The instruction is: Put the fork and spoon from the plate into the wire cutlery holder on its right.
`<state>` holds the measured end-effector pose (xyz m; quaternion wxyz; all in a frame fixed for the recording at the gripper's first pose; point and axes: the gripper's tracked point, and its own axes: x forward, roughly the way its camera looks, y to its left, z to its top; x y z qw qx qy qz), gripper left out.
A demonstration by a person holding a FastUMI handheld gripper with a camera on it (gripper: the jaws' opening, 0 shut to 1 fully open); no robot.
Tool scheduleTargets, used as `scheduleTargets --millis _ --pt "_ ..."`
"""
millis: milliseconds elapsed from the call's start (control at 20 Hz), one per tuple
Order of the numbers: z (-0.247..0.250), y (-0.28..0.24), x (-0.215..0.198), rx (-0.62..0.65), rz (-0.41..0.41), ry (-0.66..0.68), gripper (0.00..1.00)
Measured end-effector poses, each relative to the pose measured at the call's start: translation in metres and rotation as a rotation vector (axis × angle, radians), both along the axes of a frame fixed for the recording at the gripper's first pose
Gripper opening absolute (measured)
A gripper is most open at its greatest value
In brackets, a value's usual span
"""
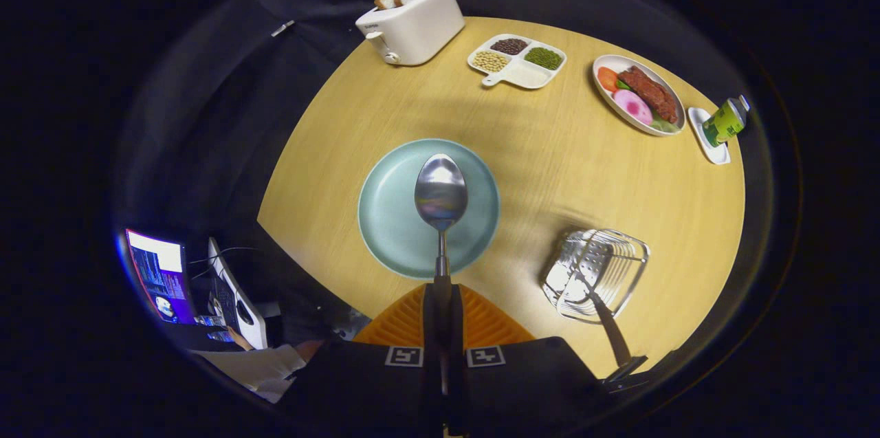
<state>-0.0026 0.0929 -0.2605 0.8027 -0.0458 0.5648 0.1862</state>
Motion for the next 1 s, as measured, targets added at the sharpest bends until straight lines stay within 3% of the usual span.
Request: scheduleTargets --millis 150,450,650,1000 --pt "0.015 -0.046 -0.015 -0.051 0.005 0.038 0.08" --pt "0.013 -0.116 -0.032 -0.110 -0.070 0.153 0.08" --pt "0.001 -0.126 -0.028 -0.081 -0.157 0.247 0.08" --pt "-0.016 -0.129 -0.024 -0.077 -0.213 0.356 0.08"
